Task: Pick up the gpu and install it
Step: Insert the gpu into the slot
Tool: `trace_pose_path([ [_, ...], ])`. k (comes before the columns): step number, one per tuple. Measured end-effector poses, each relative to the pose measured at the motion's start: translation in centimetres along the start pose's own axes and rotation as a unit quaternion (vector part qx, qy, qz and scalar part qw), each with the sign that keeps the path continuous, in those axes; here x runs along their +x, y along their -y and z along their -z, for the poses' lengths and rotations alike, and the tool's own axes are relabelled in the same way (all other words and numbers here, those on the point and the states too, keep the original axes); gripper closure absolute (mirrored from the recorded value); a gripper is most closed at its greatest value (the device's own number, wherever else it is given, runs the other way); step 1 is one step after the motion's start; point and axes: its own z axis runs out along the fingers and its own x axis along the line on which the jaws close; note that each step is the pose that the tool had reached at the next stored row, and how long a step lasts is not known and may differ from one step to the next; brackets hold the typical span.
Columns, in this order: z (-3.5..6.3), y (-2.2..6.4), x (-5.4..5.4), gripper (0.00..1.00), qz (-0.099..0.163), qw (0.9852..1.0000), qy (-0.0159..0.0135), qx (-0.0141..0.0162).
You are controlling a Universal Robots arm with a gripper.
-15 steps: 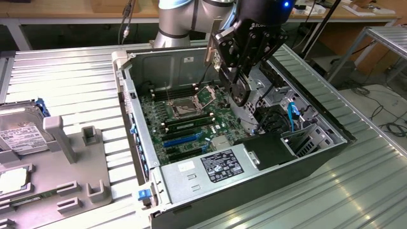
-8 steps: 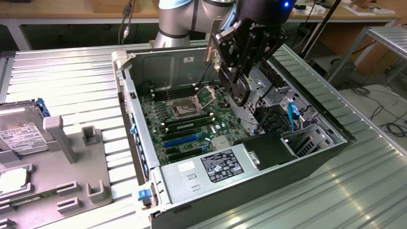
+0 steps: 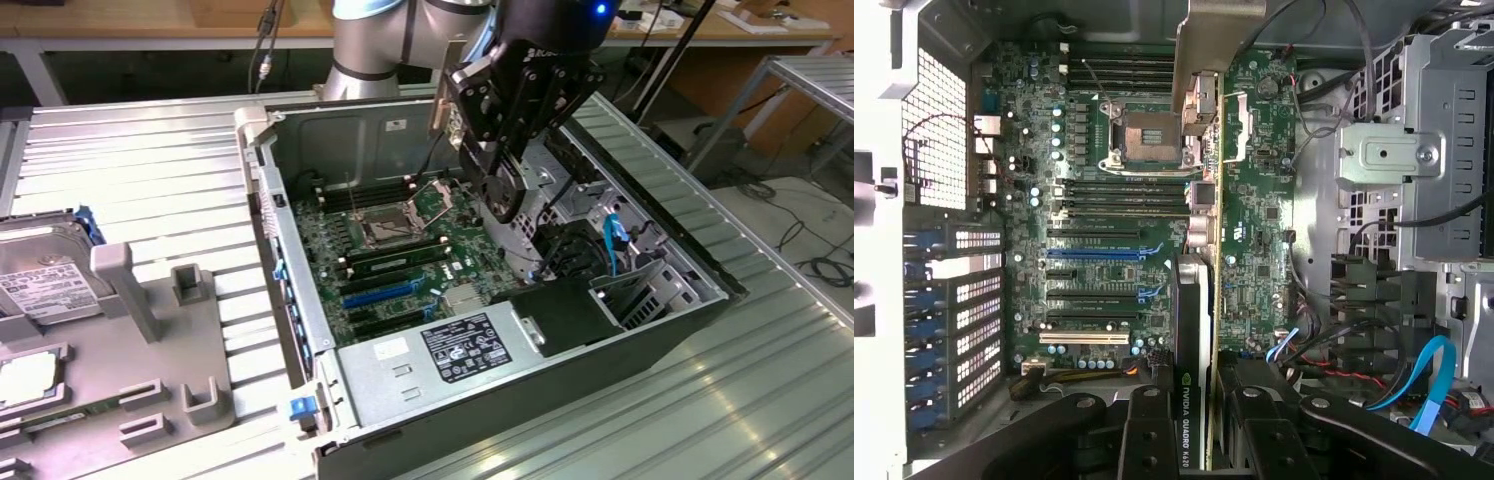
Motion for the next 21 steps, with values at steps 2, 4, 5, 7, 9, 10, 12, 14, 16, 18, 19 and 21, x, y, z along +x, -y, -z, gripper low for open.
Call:
trace_pose_path([
  [2, 0.01, 0.00, 0.00, 0.73, 0.000, 1.0000, 0.0000, -0.0001],
  [4, 0.00, 0.00, 0.00, 0.73, 0.000, 1.0000, 0.0000, -0.0002],
  [5, 0.00, 0.00, 0.00, 0.73, 0.000, 1.0000, 0.0000, -0.0003],
  [7, 0.00, 0.00, 0.00, 0.73, 0.000, 1.0000, 0.0000, -0.0005],
  [9, 0.01, 0.00, 0.00, 0.73, 0.000, 1.0000, 0.0000, -0.0007],
  [10, 0.00, 0.00, 0.00, 0.73, 0.000, 1.0000, 0.0000, -0.0008],
  [12, 0.00, 0.00, 0.00, 0.73, 0.000, 1.0000, 0.0000, -0.0008],
  [14, 0.00, 0.00, 0.00, 0.73, 0.000, 1.0000, 0.0000, -0.0008],
  [16, 0.00, 0.00, 0.00, 0.73, 0.000, 1.0000, 0.0000, -0.0008],
  [18, 0.00, 0.00, 0.00, 0.73, 0.000, 1.0000, 0.0000, -0.0008],
  [19, 0.00, 0.00, 0.00, 0.73, 0.001, 1.0000, 0.0000, -0.0008],
  [21, 0.01, 0.00, 0.00, 0.73, 0.003, 1.0000, -0.0001, -0.0008],
])
